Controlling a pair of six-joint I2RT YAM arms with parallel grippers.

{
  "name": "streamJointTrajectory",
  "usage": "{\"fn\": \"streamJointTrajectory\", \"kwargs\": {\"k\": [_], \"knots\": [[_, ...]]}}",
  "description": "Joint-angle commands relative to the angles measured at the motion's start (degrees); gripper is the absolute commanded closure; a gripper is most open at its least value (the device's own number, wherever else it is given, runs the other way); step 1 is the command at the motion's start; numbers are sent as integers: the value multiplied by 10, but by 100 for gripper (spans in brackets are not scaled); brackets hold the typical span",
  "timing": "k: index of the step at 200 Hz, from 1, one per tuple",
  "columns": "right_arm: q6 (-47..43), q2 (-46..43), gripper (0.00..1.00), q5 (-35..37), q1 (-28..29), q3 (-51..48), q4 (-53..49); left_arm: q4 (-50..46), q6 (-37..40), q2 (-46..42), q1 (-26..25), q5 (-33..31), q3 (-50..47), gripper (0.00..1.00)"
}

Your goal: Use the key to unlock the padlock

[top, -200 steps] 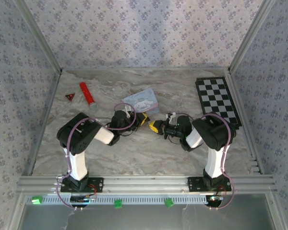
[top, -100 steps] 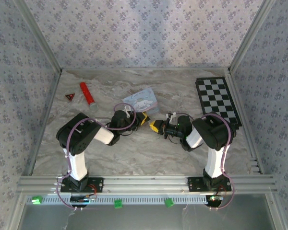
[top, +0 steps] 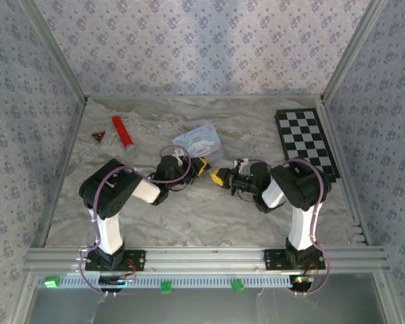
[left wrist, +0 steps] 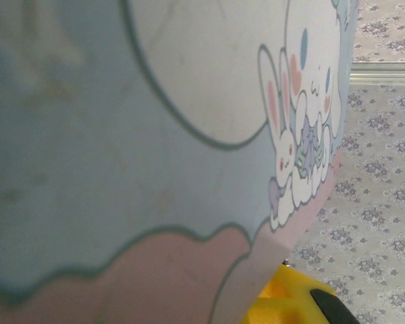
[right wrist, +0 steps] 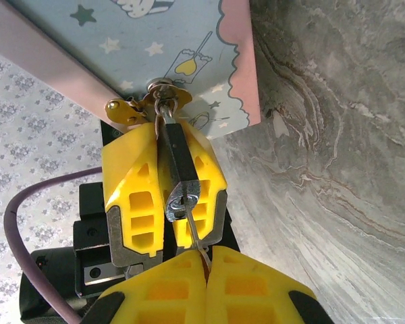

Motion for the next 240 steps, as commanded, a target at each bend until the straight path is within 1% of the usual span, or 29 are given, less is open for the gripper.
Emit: {"fn": "streamJointTrajectory", "kwargs": {"k": [1,34,78,127,204,240], "knots": [[15,16,100,61,-10,27,1,65,-16,-33,-39,84,5,100],[21,16,100,77,0,29,1,72,-21,-27,-45,72,7,100],[30,24,100,130,21,13,0,82,-30,-19,-48,57,6,100],[31,18,100,163,30,7,0,87,-37,-13,-54,46,6,100],[29,8,100,191,31,-13,1,101,-46,-7,-55,32,-6,100],[34,10,100,184,30,-7,0,105,-47,-6,-55,32,-4,100]]}}
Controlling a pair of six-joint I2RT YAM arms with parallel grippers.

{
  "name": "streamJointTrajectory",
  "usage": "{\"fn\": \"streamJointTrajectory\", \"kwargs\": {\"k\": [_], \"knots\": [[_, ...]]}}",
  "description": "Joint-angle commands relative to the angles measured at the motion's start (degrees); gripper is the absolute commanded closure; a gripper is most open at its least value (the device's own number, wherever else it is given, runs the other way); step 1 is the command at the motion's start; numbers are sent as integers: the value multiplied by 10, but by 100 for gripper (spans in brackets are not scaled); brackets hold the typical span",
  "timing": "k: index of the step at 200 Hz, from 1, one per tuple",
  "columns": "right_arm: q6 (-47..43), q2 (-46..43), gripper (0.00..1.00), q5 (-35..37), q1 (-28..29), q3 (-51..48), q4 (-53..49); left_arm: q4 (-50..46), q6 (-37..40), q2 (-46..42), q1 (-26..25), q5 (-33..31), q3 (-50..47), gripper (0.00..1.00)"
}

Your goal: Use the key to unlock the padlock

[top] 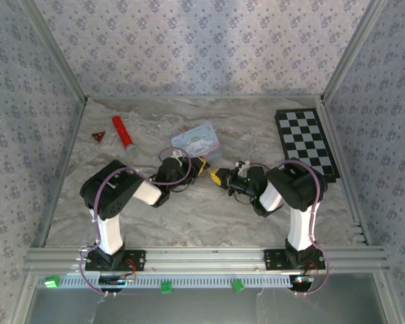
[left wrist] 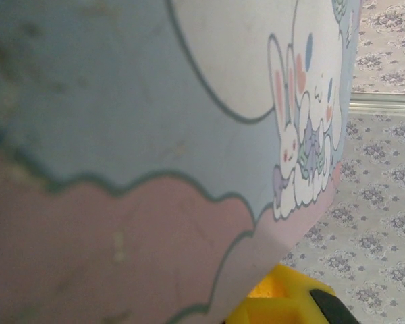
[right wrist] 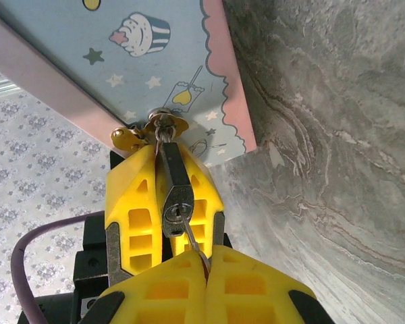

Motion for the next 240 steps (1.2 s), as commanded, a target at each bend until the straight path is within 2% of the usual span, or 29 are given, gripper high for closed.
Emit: {"fn": "streamJointTrajectory", "kwargs": {"k": [1,127,240], "knots": [[12,3,100,68,-6,8,-27,94,-21,-6,-40,96,3,100],[17,-17,100,15,-18,36,-27,55,13,-6,-51,104,19,100],[17,-15,100,34,0,29,-28,52,11,-5,-51,101,21,100]]}}
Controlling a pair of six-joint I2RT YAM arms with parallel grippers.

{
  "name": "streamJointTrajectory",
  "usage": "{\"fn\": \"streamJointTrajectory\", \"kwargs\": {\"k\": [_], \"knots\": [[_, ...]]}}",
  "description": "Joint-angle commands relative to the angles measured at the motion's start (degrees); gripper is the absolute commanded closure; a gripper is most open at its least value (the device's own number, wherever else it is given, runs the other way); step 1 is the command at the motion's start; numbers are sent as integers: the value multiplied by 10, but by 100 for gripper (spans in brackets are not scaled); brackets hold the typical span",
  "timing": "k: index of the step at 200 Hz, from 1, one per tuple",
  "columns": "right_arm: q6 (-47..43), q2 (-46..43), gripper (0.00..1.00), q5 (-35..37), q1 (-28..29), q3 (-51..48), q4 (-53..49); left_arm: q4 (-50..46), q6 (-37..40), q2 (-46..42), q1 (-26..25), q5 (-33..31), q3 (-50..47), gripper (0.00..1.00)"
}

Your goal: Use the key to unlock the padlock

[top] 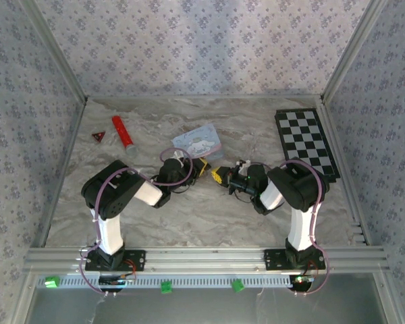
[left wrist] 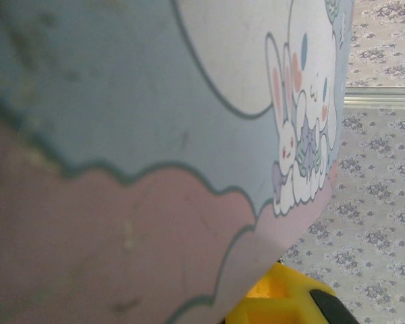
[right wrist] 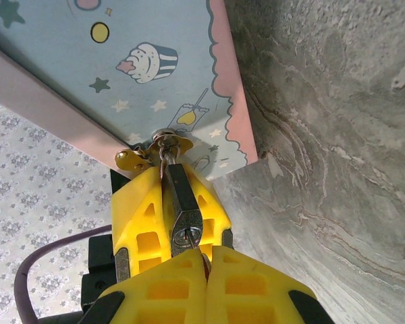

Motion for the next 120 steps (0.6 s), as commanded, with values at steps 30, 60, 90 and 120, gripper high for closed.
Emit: {"fn": "streamJointTrajectory", "kwargs": {"k": [30,60,90,120], "knots": [[5,-10,100,36,10,24,0,48,-2,-8,-42,111,23,100],[8,-9,100,31,10,36,-1,42,0,-8,-43,116,26,100],[8,-1,100,30,8,39,0,29,5,-13,-46,115,28,100],[-2,-2,100,30,5,29,0,-2,14,-25,-45,110,25,100]]}}
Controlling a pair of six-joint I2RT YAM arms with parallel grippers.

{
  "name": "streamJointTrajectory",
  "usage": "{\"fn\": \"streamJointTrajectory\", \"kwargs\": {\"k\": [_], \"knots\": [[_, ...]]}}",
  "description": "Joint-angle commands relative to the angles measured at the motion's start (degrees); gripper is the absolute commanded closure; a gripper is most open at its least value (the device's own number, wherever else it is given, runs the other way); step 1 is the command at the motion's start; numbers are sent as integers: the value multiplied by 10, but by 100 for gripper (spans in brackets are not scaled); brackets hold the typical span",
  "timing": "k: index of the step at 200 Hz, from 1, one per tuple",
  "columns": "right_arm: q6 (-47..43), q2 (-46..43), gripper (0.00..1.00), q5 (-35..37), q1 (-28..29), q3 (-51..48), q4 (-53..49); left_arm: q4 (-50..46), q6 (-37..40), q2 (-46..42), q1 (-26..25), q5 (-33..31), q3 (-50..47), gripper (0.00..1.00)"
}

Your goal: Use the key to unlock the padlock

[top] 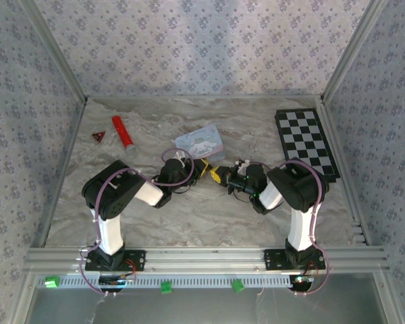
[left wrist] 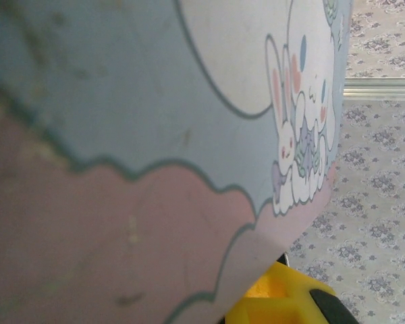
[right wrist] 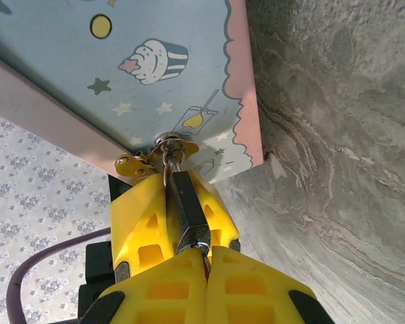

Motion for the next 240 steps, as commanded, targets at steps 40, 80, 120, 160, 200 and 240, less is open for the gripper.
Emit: {"fn": "streamJointTrajectory", "kwargs": {"k": [40,80,120,160,200,240], "knots": [[-30,1,84,19,-4,8,9,-63,26,-50,-34,93,21,100],[-102,6,58,21,1,-19,-26,-132,21,-77,-24,57,0,100],[-147,-4,52,8,4,-38,-35,-181,22,-94,-9,45,-16,100],[-232,-62,51,-1,6,-38,-124,-281,50,-136,9,28,-18,100],[-390,-185,52,40,18,-18,-332,-357,84,-191,29,12,-26,100],[-715,-337,51,221,132,40,-575,-418,110,-213,45,22,-16,100]]}}
